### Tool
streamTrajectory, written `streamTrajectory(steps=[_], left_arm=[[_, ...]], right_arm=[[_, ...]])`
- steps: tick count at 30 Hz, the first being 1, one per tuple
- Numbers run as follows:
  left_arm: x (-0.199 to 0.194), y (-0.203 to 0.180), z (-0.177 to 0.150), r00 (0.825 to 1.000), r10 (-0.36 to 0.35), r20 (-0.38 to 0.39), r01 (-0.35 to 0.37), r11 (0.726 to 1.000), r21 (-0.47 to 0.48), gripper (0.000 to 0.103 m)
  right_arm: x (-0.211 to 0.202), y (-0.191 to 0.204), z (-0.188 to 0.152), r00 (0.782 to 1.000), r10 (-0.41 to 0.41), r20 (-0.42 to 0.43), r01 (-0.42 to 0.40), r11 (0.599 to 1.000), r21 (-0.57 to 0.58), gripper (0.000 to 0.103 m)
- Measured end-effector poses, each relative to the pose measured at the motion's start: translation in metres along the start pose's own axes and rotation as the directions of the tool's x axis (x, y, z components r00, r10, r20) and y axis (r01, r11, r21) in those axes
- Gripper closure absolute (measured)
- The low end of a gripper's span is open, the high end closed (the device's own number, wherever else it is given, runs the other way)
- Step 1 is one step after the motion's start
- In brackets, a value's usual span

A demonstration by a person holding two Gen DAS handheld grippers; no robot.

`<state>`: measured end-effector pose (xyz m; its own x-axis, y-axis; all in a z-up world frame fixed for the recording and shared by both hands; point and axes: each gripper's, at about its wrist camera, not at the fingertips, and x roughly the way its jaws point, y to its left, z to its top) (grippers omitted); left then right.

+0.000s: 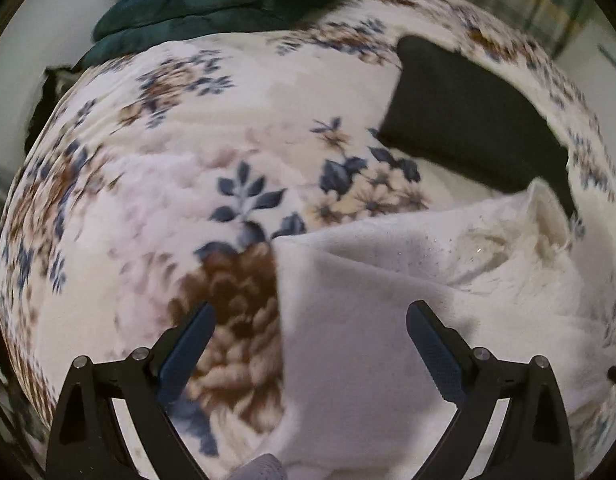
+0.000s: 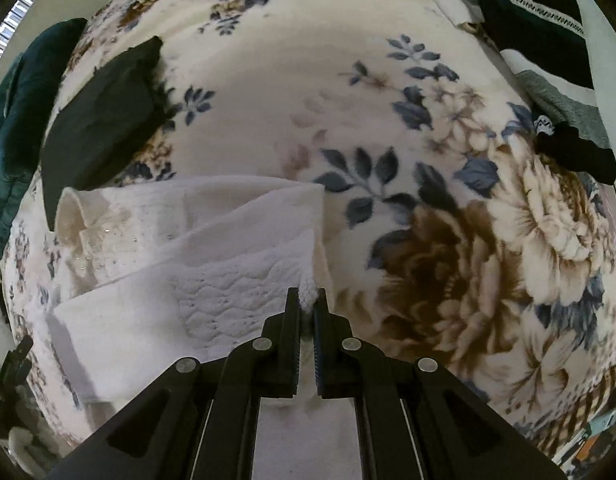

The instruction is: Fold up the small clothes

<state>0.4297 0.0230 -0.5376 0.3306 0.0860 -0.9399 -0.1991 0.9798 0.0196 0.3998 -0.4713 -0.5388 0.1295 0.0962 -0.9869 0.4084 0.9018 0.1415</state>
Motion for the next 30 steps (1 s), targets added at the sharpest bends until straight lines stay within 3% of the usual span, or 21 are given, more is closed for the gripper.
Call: streamTrajectory(steps=[4,6,9,12,15,18,20,26,30], left_arm=[[0.008,-0.011,0.004,0.999,0.003,-0.032,-0.001,0.998,0.061,0.005],[0.001,-0.017,0.005,1.0,-0.01,-0.019,0.012,0.996,0.086,0.005],[-0.01,-0.031,0.004,1.0,-0.029,0.003,0.028,0.989,0.145,0.005],[0.005,-0.04,0.0,1.0,-0.017,-0.024,0.021,0.984,0.177,0.005],[0.033,-0.039,-0.004,0.996,0.035,-0.08,-0.02,0.983,0.182,0.005],[0.054,-0.026,-0.007,0.989,-0.016,-0.149,0.036,0.991,0.131,0.005],[0.046,-0.02,-0.005,0.989,-0.043,-0.141,0.06,0.991,0.122,0.005],[-0.019,-0.015,-0.017,0.992,-0.094,-0.083,0.106,0.981,0.162,0.005],[-0.063,-0.038,-0.059,0.986,-0.14,-0.091,0.156,0.966,0.204,0.005]], right_arm=[[0.021,0.0,0.0,0.993,-0.03,-0.118,0.029,1.0,-0.004,0.096],[0.015,-0.001,-0.001,0.991,-0.054,-0.123,0.057,0.998,0.017,0.075],[-0.015,0.002,-0.006,1.0,-0.005,-0.016,0.005,0.999,0.043,0.058],[-0.02,0.023,-0.012,0.995,0.102,0.004,-0.102,0.995,-0.019,0.057],[0.009,0.045,-0.018,0.984,0.157,-0.081,-0.162,0.984,-0.068,0.057],[0.047,0.05,-0.019,0.986,0.055,-0.159,-0.07,0.994,-0.088,0.057],[0.051,0.052,-0.019,0.983,0.047,-0.18,-0.062,0.995,-0.079,0.057],[-0.027,0.029,-0.032,0.987,0.071,-0.141,-0.073,0.997,-0.011,0.056],[-0.082,-0.022,-0.05,0.989,0.045,-0.142,-0.041,0.999,0.026,0.055]])
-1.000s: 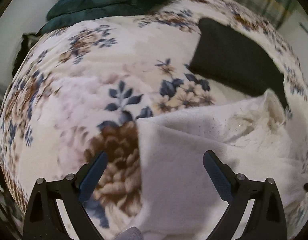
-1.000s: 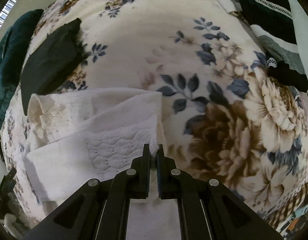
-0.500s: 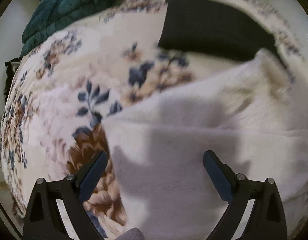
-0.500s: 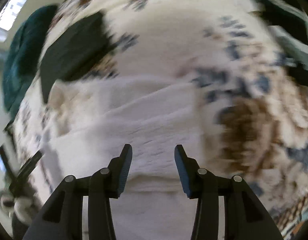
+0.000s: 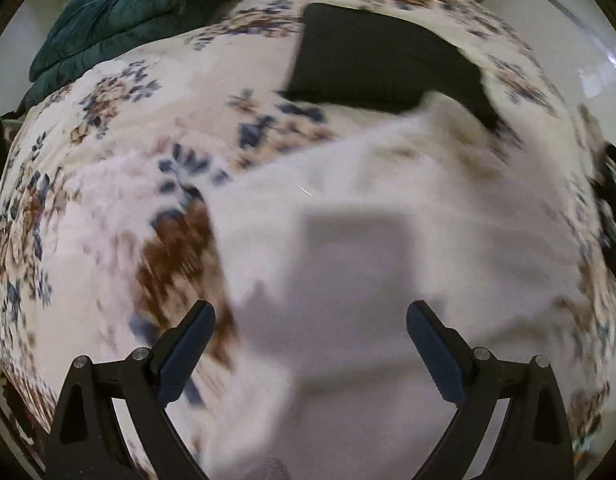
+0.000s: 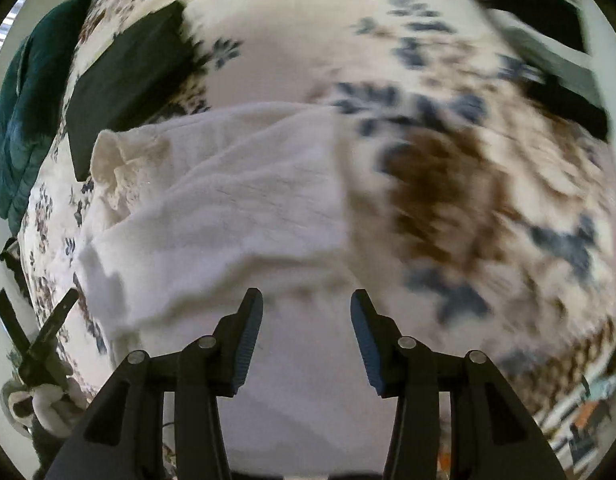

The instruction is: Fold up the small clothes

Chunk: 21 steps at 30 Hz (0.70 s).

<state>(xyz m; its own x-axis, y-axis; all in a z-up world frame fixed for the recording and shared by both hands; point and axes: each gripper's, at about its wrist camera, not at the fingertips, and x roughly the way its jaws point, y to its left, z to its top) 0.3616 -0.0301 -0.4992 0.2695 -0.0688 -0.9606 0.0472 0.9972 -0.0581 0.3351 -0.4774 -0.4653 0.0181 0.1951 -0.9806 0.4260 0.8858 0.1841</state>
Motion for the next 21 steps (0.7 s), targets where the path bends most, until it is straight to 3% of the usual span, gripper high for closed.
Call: streamTrajectory(steps=[3,7,8,12,15,16,17,18,20,21], left_arm=[[-0.014,-0.053,-0.042,0.997,-0.046,-0.06,0.048,0.998,0.039,0.005],[-0.015,-0.151,-0.115,0.979,-0.09,-0.181,0.111,0.988,0.108,0.005],[-0.012,-0.172,-0.131,0.973,-0.094,-0.212,0.121,0.986,0.118,0.005],[0.009,-0.265,-0.206,0.918,-0.145,-0.369,0.2,0.973,0.115,0.005],[0.034,-0.318,-0.241,0.902,-0.102,-0.42,0.188,0.968,0.169,0.011],[0.04,-0.328,-0.248,0.901,-0.097,-0.423,0.186,0.967,0.175,0.027],[0.05,-0.338,-0.254,0.906,-0.073,-0.416,0.163,0.969,0.185,0.052],[0.057,-0.344,-0.256,0.917,-0.02,-0.398,0.11,0.973,0.204,0.06],[0.059,-0.341,-0.253,0.937,0.011,-0.348,0.06,0.98,0.192,0.097],[0.055,-0.334,-0.248,0.946,0.002,-0.325,0.05,0.987,0.152,0.098]], right_arm=[[-0.022,-0.049,-0.014,1.0,-0.024,0.0,0.024,1.0,0.018,0.055],[-0.023,-0.112,-0.01,0.999,-0.003,-0.035,0.003,1.0,0.006,0.055],[-0.019,-0.128,-0.006,0.999,-0.003,-0.05,0.003,1.0,-0.008,0.055],[-0.014,-0.165,0.015,0.996,0.026,-0.087,-0.03,0.999,-0.043,0.055],[-0.01,-0.171,0.032,0.995,0.04,-0.09,-0.047,0.995,-0.086,0.055],[-0.007,-0.172,0.037,0.995,0.043,-0.094,-0.053,0.993,-0.106,0.055],[-0.003,-0.172,0.042,0.994,0.047,-0.096,-0.059,0.991,-0.124,0.055],[0.002,-0.169,0.048,0.993,0.054,-0.102,-0.068,0.987,-0.142,0.055],[0.014,-0.161,0.059,0.991,0.072,-0.111,-0.09,0.981,-0.169,0.055],[0.021,-0.156,0.065,0.99,0.088,-0.114,-0.108,0.978,-0.18,0.055]])
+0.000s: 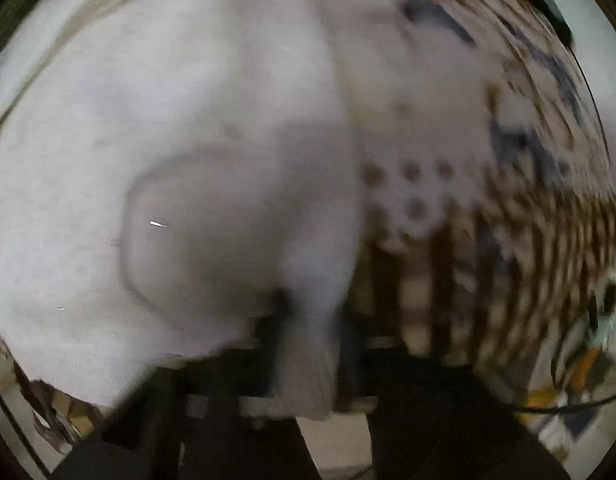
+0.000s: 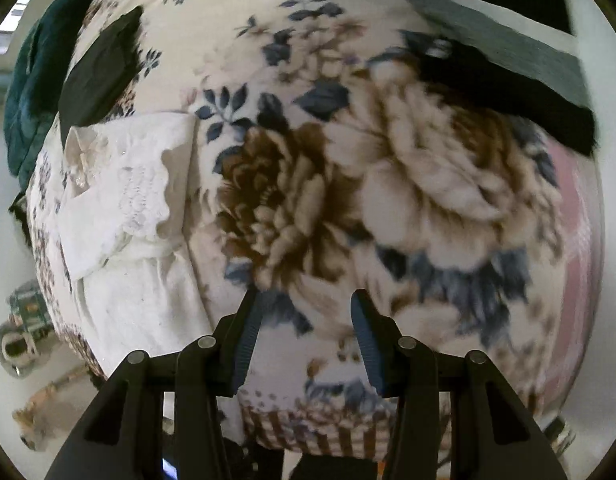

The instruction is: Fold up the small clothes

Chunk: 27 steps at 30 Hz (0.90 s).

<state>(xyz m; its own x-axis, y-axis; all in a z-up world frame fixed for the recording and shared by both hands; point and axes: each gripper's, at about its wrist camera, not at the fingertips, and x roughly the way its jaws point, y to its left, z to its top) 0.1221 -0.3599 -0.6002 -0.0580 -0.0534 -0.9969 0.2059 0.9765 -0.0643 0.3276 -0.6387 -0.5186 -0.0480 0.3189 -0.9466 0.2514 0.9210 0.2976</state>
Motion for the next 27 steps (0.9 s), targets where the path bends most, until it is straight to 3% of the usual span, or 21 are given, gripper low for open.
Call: streamTrajectory(steps=[2,6,10,14,15,17,22,27], left_arm=[[-0.013,0.012,-0.001,0.999,-0.035,0.036,0.037,0.998,-0.056,0.1],[-0.04,0.024,-0.01,0.995,-0.035,0.09,0.043,0.995,-0.086,0.101],[-0.073,0.029,-0.029,0.992,-0.036,0.124,0.056,0.985,-0.161,0.101],[-0.1,0.036,-0.036,0.987,-0.056,0.148,0.089,0.97,-0.227,0.101],[-0.105,0.041,-0.037,0.986,-0.06,0.155,0.096,0.967,-0.236,0.101],[-0.114,0.053,-0.035,0.982,-0.063,0.176,0.106,0.963,-0.246,0.101],[-0.126,0.087,-0.04,0.967,-0.071,0.244,0.142,0.948,-0.286,0.101],[-0.141,0.135,-0.058,0.948,-0.102,0.302,0.209,0.913,-0.35,0.101]], right_arm=[[0.012,0.009,0.019,0.998,0.069,-0.004,-0.069,0.997,-0.015,0.055],[0.041,0.03,0.071,0.977,0.214,-0.004,-0.214,0.977,0.0,0.055],[0.08,0.055,0.118,0.96,0.278,-0.039,-0.278,0.961,-0.001,0.055],[0.123,0.074,0.142,0.925,0.363,-0.112,-0.358,0.932,0.064,0.059],[0.127,0.079,0.143,0.929,0.355,-0.107,-0.35,0.935,0.063,0.077],[0.127,0.087,0.143,0.936,0.341,-0.086,-0.337,0.94,0.057,0.095],[0.092,0.119,0.139,0.947,0.321,-0.026,-0.321,0.947,-0.001,0.096],[0.04,0.196,0.129,0.964,0.267,-0.005,-0.264,0.949,-0.173,0.097]])
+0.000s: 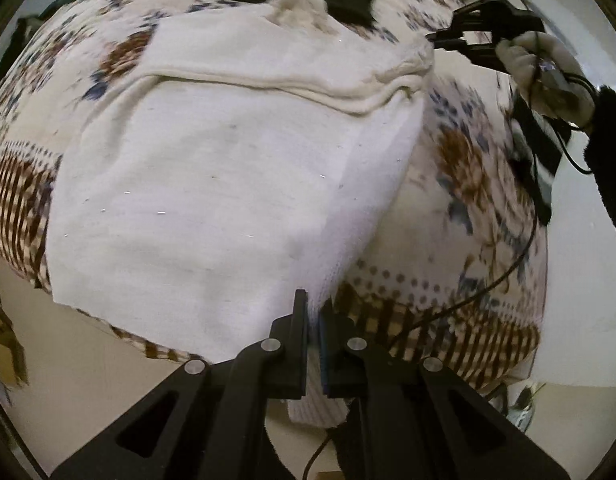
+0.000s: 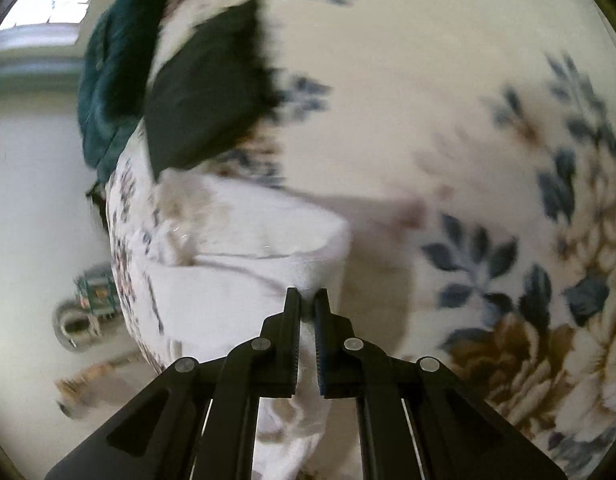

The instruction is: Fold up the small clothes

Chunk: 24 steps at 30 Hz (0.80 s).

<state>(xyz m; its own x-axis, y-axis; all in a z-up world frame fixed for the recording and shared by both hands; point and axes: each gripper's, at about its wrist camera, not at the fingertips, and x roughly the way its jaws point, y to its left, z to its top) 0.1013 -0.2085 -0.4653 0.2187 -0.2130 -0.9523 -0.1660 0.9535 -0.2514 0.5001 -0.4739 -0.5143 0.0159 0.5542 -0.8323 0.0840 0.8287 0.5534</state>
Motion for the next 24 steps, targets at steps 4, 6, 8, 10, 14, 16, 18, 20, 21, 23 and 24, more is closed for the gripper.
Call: streamTrajectory(steps=[4,6,8,10,14,16,18,20,21,23,24], left_arm=[[-0.017,0.041,0.005,1.0,0.024,0.002,-0.024,0.999,-0.046,0.101],[-0.027,0.078,0.008,1.0,0.003,0.016,-0.001,0.993,-0.118,0.101],[-0.03,0.109,0.011,1.0,-0.016,0.025,0.02,0.983,-0.182,0.101],[-0.031,0.142,0.013,0.999,-0.038,0.03,0.044,0.966,-0.256,0.101],[-0.029,0.209,0.02,0.998,-0.056,0.037,0.065,0.93,-0.363,0.101],[-0.028,0.236,0.024,0.997,-0.073,0.035,0.081,0.915,-0.395,0.101],[-0.025,0.257,0.027,0.997,-0.073,0.04,0.083,0.909,-0.409,0.101],[-0.02,0.277,0.029,0.996,-0.086,0.037,0.093,0.899,-0.429,0.101],[-0.016,0.288,0.03,0.995,-0.092,0.034,0.097,0.893,-0.44,0.101],[-0.007,0.311,0.029,0.995,-0.101,0.024,0.101,0.881,-0.463,0.101],[-0.003,0.32,0.029,0.994,-0.105,0.02,0.102,0.876,-0.471,0.101]], right_arm=[[-0.002,0.075,-0.002,0.999,-0.037,0.0,0.037,0.994,-0.107,0.097],[0.015,0.129,-0.003,0.997,-0.072,-0.007,0.07,0.983,-0.167,0.097],[0.033,0.174,-0.003,0.992,-0.129,-0.001,0.125,0.965,-0.23,0.097],[0.058,0.215,-0.004,0.985,-0.172,-0.007,0.164,0.949,-0.271,0.097],[0.131,0.301,-0.002,0.957,-0.289,0.006,0.272,0.892,-0.361,0.097],[0.164,0.331,-0.004,0.941,-0.338,0.008,0.314,0.866,-0.39,0.098],[0.194,0.358,-0.007,0.923,-0.385,0.023,0.357,0.832,-0.424,0.098],[0.22,0.376,-0.007,0.908,-0.418,0.02,0.383,0.812,-0.441,0.098],[0.234,0.384,-0.008,0.897,-0.442,0.022,0.403,0.796,-0.451,0.098],[0.259,0.393,-0.01,0.88,-0.475,0.018,0.428,0.775,-0.464,0.098],[0.27,0.397,-0.011,0.872,-0.489,0.019,0.44,0.766,-0.469,0.098]])
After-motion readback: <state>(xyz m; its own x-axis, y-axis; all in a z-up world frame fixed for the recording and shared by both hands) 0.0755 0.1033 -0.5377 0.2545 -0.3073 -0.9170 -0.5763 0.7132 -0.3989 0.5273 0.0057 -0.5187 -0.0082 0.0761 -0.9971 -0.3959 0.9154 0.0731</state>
